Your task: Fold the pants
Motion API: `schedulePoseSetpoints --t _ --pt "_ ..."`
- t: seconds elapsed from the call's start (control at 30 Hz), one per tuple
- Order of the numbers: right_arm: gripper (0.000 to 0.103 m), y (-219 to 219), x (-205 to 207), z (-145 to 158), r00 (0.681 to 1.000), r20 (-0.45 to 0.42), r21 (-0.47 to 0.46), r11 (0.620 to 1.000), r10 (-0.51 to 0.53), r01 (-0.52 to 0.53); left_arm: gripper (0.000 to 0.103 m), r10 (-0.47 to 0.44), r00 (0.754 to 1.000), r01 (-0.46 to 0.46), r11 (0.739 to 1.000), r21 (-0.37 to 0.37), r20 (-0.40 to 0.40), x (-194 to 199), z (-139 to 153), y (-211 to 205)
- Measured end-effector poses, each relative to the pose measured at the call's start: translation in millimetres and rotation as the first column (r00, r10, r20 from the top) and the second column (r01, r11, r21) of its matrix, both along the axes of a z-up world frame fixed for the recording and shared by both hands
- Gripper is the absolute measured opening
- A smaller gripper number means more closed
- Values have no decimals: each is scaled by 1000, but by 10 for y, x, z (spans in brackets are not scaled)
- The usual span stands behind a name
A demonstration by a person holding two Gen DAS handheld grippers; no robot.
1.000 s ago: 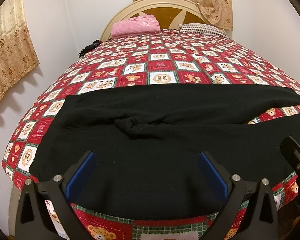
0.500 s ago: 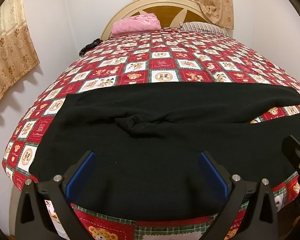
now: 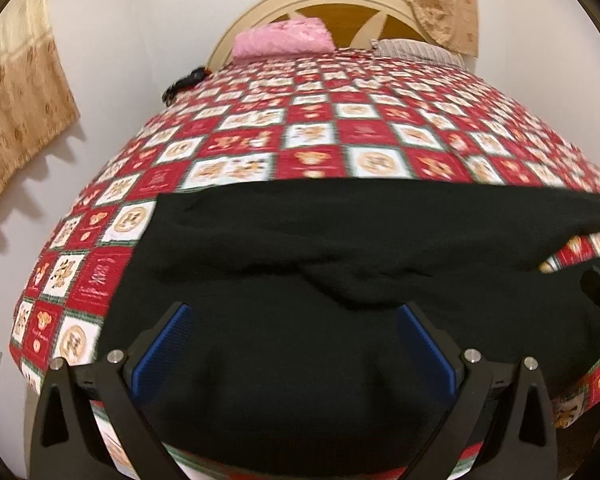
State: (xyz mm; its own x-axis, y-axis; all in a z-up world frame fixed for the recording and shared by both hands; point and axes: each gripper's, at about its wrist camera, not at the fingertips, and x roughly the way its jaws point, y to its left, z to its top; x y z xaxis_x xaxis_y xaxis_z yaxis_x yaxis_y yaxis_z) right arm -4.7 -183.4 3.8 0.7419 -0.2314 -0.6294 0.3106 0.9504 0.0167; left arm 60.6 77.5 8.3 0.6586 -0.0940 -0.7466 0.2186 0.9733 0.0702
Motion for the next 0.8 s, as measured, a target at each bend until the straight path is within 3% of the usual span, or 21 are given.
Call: schedulePoseSetpoints --t 0.13,0.33,0.47,0.67,0.8 --pt "102 -67 423 -13 990 -62 -2 992 124 -125 103 91 996 -91 996 -24 -16 474 58 546" --pt "100 -159 1059 -96 960 -155 -14 971 235 -240 103 198 973 -205 978 -50 -121 1168 -126 1126" --pt "87 -140 1414 -149 940 -197 -49 955 279 -293 103 228 966 -229 973 9 -124 1362 -206 1137" --pt "85 -109 1793 -222 925 -225 -17 948 307 -319 103 202 971 -205 979 -7 -125 1435 -231 1065" --pt "85 17 2060 -248 904 -228 42 931 362 -362 103 200 970 -197 980 32 -142 1580 -313 1049"
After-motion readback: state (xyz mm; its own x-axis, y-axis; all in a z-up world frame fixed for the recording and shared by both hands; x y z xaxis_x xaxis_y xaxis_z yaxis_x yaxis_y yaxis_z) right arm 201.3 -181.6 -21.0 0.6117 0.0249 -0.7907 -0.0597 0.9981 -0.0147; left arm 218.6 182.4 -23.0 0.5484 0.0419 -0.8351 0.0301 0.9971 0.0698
